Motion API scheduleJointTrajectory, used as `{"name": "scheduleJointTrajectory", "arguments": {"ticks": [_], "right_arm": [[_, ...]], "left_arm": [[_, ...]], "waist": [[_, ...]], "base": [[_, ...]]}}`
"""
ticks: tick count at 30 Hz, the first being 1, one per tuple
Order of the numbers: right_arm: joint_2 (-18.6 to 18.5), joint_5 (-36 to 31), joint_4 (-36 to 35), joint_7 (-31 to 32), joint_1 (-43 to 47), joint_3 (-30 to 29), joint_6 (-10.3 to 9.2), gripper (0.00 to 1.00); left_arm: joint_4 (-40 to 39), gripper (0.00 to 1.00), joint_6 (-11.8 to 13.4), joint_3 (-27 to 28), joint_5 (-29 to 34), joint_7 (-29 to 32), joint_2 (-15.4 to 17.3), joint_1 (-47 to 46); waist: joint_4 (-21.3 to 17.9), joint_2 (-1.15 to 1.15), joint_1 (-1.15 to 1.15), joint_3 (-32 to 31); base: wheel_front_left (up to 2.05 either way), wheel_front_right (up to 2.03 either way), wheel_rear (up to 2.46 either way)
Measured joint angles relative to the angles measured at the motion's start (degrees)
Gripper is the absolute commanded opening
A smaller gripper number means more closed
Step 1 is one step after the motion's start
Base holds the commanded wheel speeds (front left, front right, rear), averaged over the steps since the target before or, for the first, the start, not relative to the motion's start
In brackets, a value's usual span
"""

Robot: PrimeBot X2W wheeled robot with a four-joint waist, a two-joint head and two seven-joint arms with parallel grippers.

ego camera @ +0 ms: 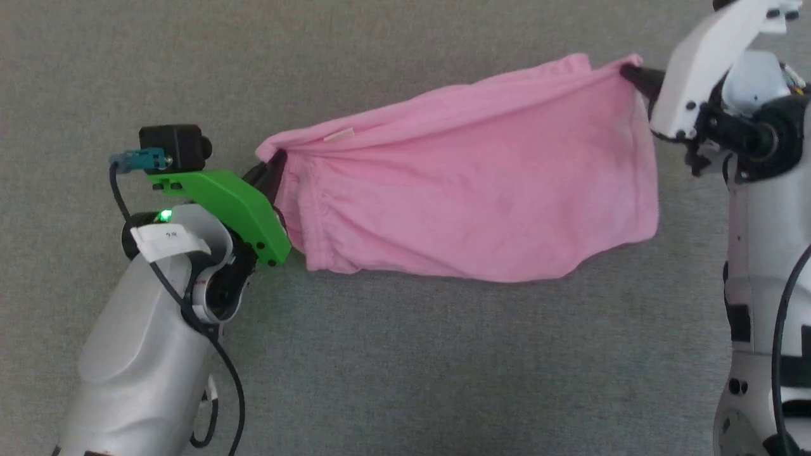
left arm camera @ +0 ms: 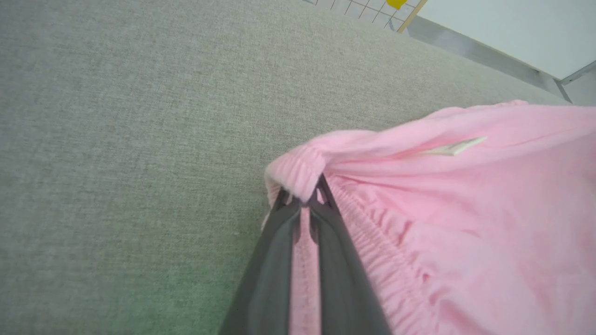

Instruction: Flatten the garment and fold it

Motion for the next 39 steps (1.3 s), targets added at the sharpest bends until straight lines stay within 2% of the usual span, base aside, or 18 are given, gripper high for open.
{"name": "scheduleJointTrajectory", "arguments": {"ticks": [11,12,13,14,15,20,23,26,29,34,39], "right_arm": [[0.0,-5.2,11.2,-7.8,-7.1,2.3,0.00,0.00],[0.0,-5.2,11.7,-8.7,-7.3,2.4,0.00,0.04],[0.0,-5.2,12.2,-9.8,-7.5,2.7,0.00,0.26],[0.0,-5.2,13.0,-10.6,-7.8,3.0,0.00,1.00],[0.1,-5.1,13.6,-11.6,-8.0,3.2,0.00,1.00],[-0.2,-3.2,15.5,-15.8,-8.5,3.9,0.00,1.00],[-1.6,-1.7,15.6,-17.8,-8.3,5.2,0.00,1.00],[-4.2,-1.4,13.9,-21.3,-6.4,7.1,0.00,1.00],[-6.9,-2.3,11.5,-23.9,-2.1,9.2,0.00,1.00],[-9.4,-3.8,8.5,-22.5,8.0,13.3,0.01,1.00],[-9.3,-5.9,6.8,-17.4,14.1,15.5,0.01,1.00]], "left_arm": [[2.9,0.00,-1.3,0.5,0.1,-2.9,-0.6,-3.2],[2.9,0.00,-1.5,0.5,0.1,-3.0,-0.7,-3.2],[2.9,0.25,-1.8,0.6,-0.1,-3.3,-0.8,-3.3],[2.9,0.59,-1.9,0.6,-0.1,-3.4,-0.9,-3.4],[3.0,1.00,-2.0,0.7,-0.1,-3.7,-1.0,-3.4],[3.7,1.00,-1.9,0.8,-0.2,-4.6,-1.1,-3.3],[3.8,1.00,-1.2,1.2,-0.2,-5.7,-0.9,-2.3],[2.4,1.00,-0.1,2.3,0.6,-9.1,0.0,-0.3],[-0.6,1.00,1.8,2.5,4.8,-15.1,1.6,2.4],[-6.0,1.00,5.8,0.6,14.1,-24.5,5.1,10.3],[-9.4,1.00,8.4,-0.8,16.9,-27.6,5.1,16.6]], "waist": [[3.2,0.00,0.00,7.3],[3.4,0.00,0.00,7.6],[3.5,0.00,0.00,7.9],[3.7,0.00,0.00,8.0],[3.7,0.00,0.01,8.1],[3.8,0.00,0.01,6.6],[3.7,0.00,0.01,4.6],[3.5,0.00,0.00,2.0],[3.2,0.00,0.01,-0.9],[2.5,0.00,0.00,-6.0],[1.6,0.00,0.00,-9.3]], "base": [[0.00,0.00,0.00],[0.00,0.00,0.00],[0.00,0.00,0.00],[0.00,0.00,0.00],[0.00,0.00,0.00],[0.00,0.00,0.00],[0.00,0.00,0.00],[0.00,0.00,0.00],[0.00,0.00,0.00],[0.00,0.00,0.00],[0.00,0.00,0.00]]}}
